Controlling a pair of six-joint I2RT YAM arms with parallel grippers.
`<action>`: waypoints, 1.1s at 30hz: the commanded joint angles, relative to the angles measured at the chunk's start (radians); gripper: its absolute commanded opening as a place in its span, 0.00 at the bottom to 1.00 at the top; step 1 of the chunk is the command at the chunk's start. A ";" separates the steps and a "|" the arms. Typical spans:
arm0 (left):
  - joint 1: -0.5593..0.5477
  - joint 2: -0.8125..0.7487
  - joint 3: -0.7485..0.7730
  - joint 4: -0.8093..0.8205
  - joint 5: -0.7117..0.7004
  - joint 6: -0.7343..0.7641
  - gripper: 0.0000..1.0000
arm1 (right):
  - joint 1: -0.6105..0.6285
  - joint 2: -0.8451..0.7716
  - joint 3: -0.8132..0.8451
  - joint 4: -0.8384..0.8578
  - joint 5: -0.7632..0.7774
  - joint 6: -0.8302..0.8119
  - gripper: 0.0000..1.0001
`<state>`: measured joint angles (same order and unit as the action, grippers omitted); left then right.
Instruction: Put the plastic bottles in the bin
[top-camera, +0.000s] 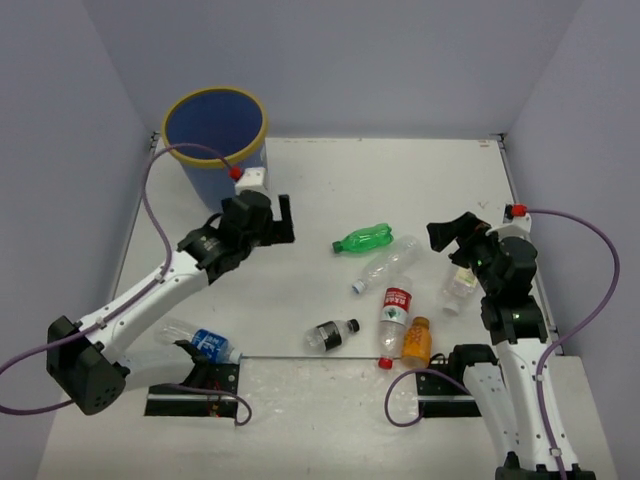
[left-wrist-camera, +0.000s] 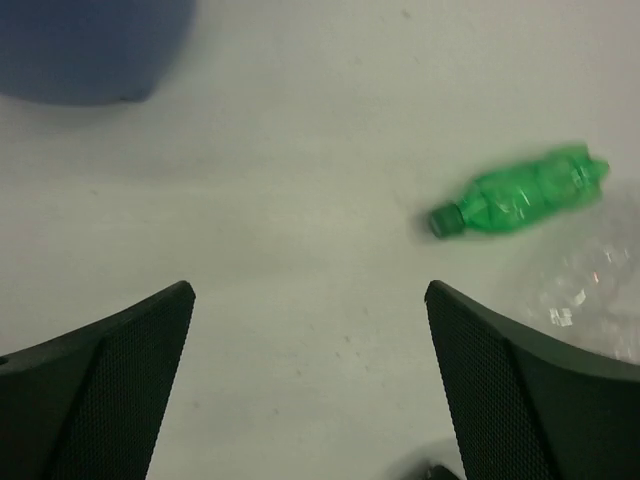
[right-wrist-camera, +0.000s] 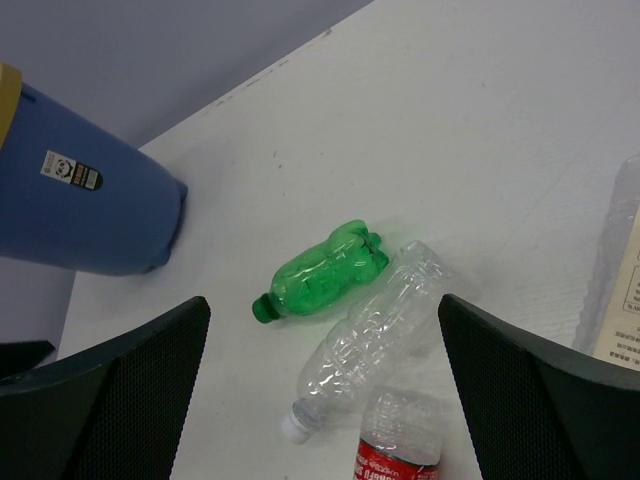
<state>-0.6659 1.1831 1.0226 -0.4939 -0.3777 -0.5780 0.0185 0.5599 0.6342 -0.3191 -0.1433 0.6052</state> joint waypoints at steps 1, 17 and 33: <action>-0.251 0.006 -0.059 0.042 0.157 0.187 1.00 | -0.005 0.009 0.006 0.035 -0.029 -0.012 0.99; -0.583 0.289 -0.237 0.306 0.405 0.334 1.00 | -0.005 0.044 0.012 0.028 -0.041 -0.005 0.99; -0.586 0.162 -0.283 0.326 0.226 0.309 0.19 | -0.005 0.083 0.055 0.006 -0.047 0.031 0.99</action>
<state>-1.2461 1.4753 0.7376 -0.2017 -0.0973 -0.2699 0.0185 0.6358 0.6358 -0.3230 -0.1744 0.6215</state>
